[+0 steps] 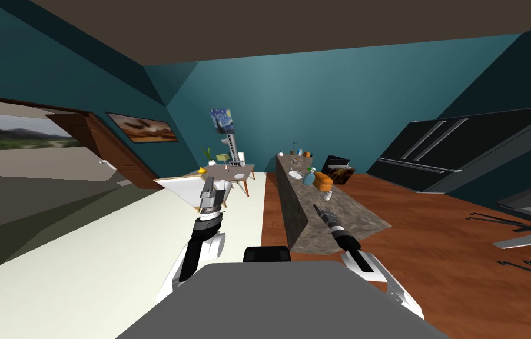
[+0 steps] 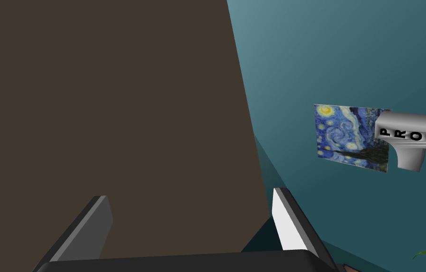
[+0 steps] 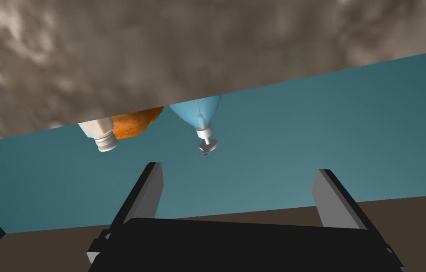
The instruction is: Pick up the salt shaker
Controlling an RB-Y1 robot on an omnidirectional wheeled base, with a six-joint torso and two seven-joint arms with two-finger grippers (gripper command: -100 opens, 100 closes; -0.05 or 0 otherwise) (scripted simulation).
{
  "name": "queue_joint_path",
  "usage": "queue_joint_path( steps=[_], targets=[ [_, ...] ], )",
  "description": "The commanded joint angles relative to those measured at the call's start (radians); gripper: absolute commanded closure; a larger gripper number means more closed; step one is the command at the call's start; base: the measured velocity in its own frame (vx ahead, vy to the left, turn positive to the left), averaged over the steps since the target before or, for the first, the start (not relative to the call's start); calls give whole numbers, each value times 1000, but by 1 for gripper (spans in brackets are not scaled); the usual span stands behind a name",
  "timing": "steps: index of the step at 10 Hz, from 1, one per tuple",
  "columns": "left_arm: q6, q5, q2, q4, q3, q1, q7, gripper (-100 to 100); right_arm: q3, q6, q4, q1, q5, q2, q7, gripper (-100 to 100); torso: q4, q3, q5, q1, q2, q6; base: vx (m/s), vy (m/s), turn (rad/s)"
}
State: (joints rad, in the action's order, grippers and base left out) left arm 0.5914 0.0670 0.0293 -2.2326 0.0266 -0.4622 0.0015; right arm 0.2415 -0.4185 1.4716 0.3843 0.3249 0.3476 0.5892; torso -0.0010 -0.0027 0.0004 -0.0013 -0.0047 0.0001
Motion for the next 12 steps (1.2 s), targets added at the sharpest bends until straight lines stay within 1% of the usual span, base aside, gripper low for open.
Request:
queue_joint_path(
  steps=[1, 2, 7, 9, 11, 12],
  targets=[
    [0, 0, 0, 0, 0, 0, 0, 0, 49, 11, -43, -22, 32, 11, 22, -100, 0, 0, 0, 0, 0, 0, 93, 3, -17],
    [0, 0, 0, 0, 0, 0, 0, 0, 49, 11, -43, -22, 32, 11, 22, -100, 0, -1, 0, 0, -1, 0, 68, 0, -6],
    [0, 0, 0, 0, 0, 0, 0, 0, 198, 31, -174, -100, 125, 24, 76, -100, 0, -1, 0, -1, -2, 0, 82, -16, -10],
    [0, 0, 0, 0, 0, 0, 0, 0, 248, 38, -218, -127, 157, 28, 94, -100, -1, -1, -1, -3, -2, 0, 96, -40, -3],
    [0, 0, 0, 0, 0, 0, 0, 0, 288, 43, -253, -151, 184, 33, 109, -100, -1, -1, -1, -2, -2, 0, 98, -22, 4],
    [0, 0, 0, 0, 0, 0, 0, 0, 317, 45, -280, -171, 205, 37, 120, -100, -1, -1, 0, -1, -2, 0, 116, -9, 17]
  ],
)
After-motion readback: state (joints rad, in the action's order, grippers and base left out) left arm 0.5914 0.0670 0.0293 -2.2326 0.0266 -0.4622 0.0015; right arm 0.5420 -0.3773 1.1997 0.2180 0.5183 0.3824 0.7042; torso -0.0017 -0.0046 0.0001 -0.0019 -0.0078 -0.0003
